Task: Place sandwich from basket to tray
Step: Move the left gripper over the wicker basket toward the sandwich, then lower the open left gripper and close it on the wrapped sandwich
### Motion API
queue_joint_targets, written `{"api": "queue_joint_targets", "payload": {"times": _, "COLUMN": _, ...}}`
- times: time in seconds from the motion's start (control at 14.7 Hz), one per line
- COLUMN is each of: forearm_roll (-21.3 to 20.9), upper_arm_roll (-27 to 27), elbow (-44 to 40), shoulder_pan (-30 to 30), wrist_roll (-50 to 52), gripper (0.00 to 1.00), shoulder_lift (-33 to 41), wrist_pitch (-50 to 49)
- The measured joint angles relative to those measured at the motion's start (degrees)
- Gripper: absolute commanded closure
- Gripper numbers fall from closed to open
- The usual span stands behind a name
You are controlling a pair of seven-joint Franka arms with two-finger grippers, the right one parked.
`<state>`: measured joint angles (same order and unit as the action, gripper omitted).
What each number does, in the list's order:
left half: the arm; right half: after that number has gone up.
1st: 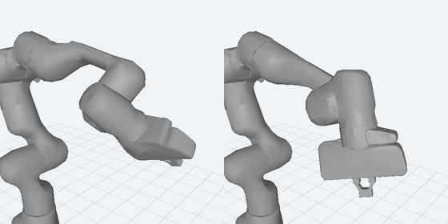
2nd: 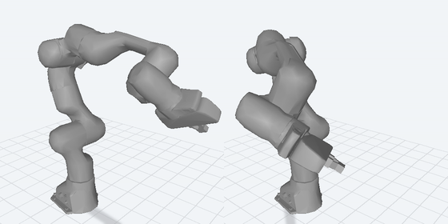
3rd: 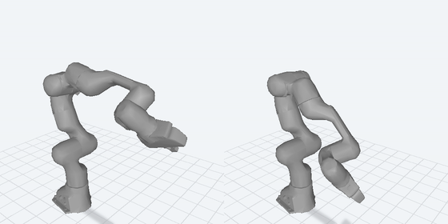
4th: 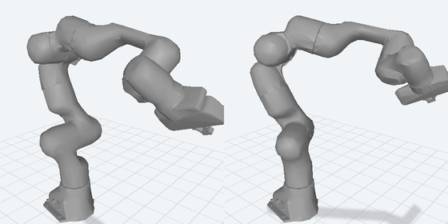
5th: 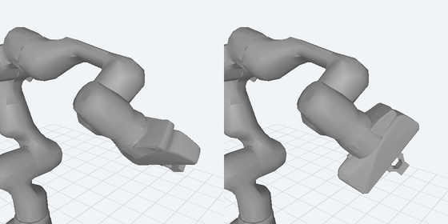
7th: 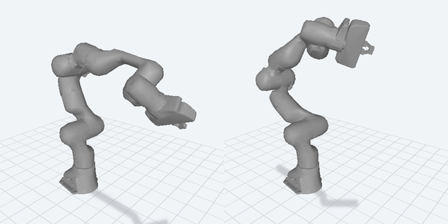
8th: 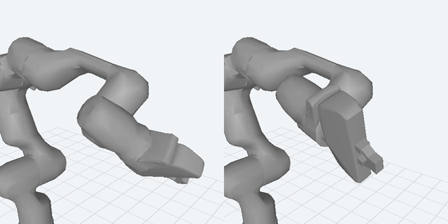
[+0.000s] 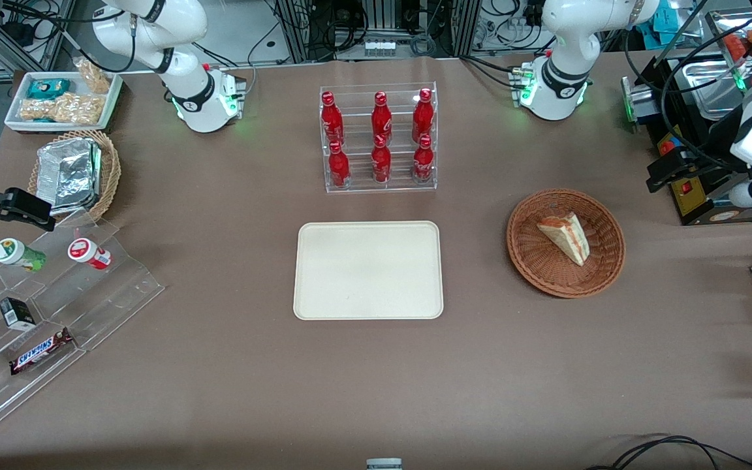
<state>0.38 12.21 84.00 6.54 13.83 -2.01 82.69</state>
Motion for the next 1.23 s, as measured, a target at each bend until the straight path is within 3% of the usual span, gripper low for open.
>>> {"api": "queue_joint_targets", "payload": {"times": 0.41, "forearm_roll": -0.16, "upper_arm_roll": -0.56, "elbow": 1.04, "shoulder_pan": 0.24, "wrist_roll": 0.0, "gripper": 0.0, "shoulder_lift": -0.15, "wrist_pitch": -1.19}}
{"api": "queue_joint_targets", "payload": {"times": 0.68, "forearm_roll": -0.18, "upper_arm_roll": -2.27, "elbow": 7.99, "shoulder_pan": 0.43, "wrist_roll": 4.1, "gripper": 0.0, "shoulder_lift": -1.92, "wrist_pitch": 0.94}}
{"api": "queue_joint_targets", "payload": {"times": 1.23, "forearm_roll": -0.16, "upper_arm_roll": -1.52, "elbow": 36.63, "shoulder_pan": -0.03, "wrist_roll": 31.63, "gripper": 0.0, "shoulder_lift": -2.88, "wrist_pitch": 35.46}}
